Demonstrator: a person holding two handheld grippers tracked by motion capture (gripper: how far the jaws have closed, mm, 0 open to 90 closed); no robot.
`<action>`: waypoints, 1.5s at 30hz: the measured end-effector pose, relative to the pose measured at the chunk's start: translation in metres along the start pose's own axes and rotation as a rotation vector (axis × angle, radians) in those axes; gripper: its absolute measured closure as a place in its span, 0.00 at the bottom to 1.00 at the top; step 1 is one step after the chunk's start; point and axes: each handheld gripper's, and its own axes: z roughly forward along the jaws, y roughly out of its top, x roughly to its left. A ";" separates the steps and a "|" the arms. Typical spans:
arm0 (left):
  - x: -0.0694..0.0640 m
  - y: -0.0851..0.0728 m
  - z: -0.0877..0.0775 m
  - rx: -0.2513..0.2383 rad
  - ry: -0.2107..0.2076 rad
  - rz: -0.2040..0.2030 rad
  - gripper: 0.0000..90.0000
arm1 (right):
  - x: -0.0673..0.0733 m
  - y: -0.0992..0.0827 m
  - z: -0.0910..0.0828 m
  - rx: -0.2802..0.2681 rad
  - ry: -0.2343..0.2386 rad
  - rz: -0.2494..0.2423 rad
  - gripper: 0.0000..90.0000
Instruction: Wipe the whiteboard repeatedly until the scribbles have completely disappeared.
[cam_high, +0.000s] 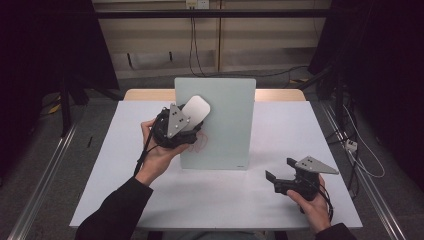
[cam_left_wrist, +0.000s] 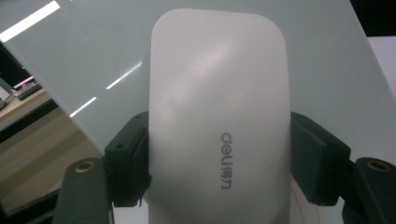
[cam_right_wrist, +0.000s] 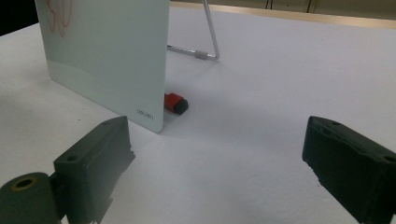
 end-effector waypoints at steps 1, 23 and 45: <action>-0.002 -0.002 0.001 0.004 -0.002 0.005 0.34 | 0.000 0.000 0.000 0.000 0.000 0.000 0.09; -0.033 -0.021 0.007 0.083 -0.105 0.048 0.34 | 0.000 0.000 0.000 -0.001 -0.001 0.001 0.09; 0.025 0.016 -0.007 0.003 0.067 -0.024 0.34 | 0.000 0.000 0.000 -0.001 0.001 0.002 0.09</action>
